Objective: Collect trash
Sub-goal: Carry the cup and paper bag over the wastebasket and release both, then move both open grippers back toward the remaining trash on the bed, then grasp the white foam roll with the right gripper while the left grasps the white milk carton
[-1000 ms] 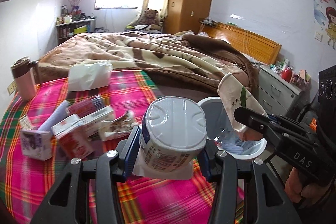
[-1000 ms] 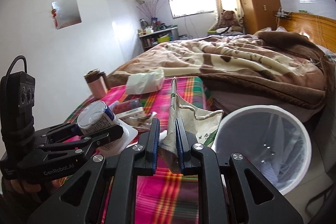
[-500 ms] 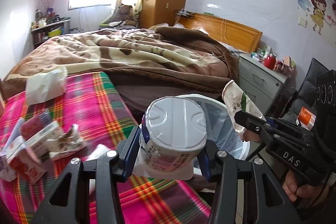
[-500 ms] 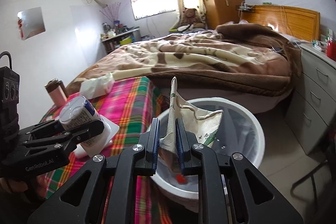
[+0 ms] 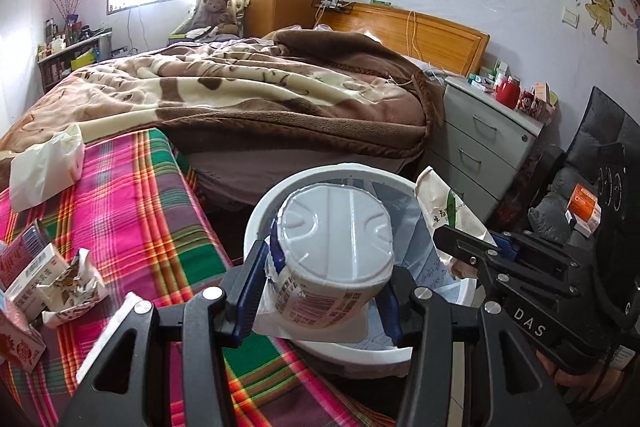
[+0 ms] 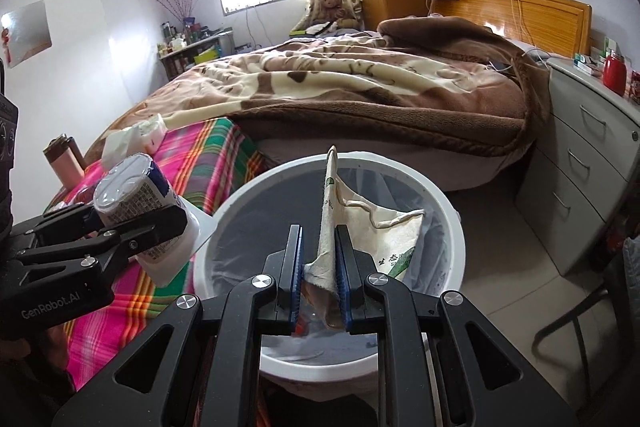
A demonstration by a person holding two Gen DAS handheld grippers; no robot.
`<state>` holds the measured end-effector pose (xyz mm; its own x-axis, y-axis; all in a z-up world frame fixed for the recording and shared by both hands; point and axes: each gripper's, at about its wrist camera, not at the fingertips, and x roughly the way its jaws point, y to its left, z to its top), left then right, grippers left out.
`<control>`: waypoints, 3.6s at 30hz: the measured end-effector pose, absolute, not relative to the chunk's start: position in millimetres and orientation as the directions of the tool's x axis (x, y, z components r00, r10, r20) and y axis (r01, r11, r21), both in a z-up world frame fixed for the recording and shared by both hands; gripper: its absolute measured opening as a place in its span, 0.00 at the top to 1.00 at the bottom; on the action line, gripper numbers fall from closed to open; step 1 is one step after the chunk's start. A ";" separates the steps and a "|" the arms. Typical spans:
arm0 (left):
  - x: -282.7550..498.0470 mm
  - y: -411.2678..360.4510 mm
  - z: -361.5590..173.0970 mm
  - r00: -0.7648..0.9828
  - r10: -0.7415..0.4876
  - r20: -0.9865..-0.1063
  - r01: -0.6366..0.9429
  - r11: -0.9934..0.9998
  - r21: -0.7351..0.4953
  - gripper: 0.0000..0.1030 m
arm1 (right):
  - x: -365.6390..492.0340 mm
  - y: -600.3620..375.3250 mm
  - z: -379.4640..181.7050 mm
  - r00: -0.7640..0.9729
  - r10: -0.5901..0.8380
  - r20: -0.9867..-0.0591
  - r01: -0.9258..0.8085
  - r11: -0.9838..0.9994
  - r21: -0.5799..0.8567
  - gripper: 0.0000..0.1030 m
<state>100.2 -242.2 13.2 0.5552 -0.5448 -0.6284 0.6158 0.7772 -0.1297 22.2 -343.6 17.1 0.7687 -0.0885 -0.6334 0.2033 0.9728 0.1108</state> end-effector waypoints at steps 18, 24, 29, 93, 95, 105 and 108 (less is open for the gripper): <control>108.3 -253.0 6.9 0.531 -0.549 -0.646 0.616 0.773 -0.150 0.28 | 26.1 -347.0 8.4 0.722 -0.168 -0.671 0.237 0.971 0.012 0.55; 105.8 -246.2 10.5 0.537 -0.551 -0.639 0.613 0.775 -0.153 0.27 | 23.6 -345.0 12.5 0.731 -0.159 -0.664 0.231 0.973 0.021 0.51; 102.2 -236.4 15.3 0.549 -0.552 -0.628 0.605 0.781 -0.158 0.27 | 23.7 -339.5 14.2 0.738 -0.156 -0.657 0.233 0.972 0.031 0.51; 136.5 26.9 -16.5 0.722 -0.248 -0.646 0.162 0.968 -0.191 0.25 | 95.2 -168.3 -23.5 0.622 0.162 -0.767 0.045 0.969 0.241 0.37; 140.4 26.4 -17.3 0.716 -0.246 -0.653 0.163 0.969 -0.187 0.25 | 99.0 -165.4 -23.9 0.617 0.161 -0.770 0.040 0.971 0.236 0.36; 153.0 16.6 -20.5 0.701 -0.240 -0.671 0.193 0.970 -0.146 0.24 | 106.9 -143.6 -25.9 0.594 0.140 -0.792 -0.038 0.989 0.146 0.36; 157.9 13.3 -23.1 0.700 -0.221 -0.679 0.193 0.974 -0.117 0.24 | 104.6 -144.7 -25.5 0.594 0.131 -0.794 -0.051 0.991 0.125 0.36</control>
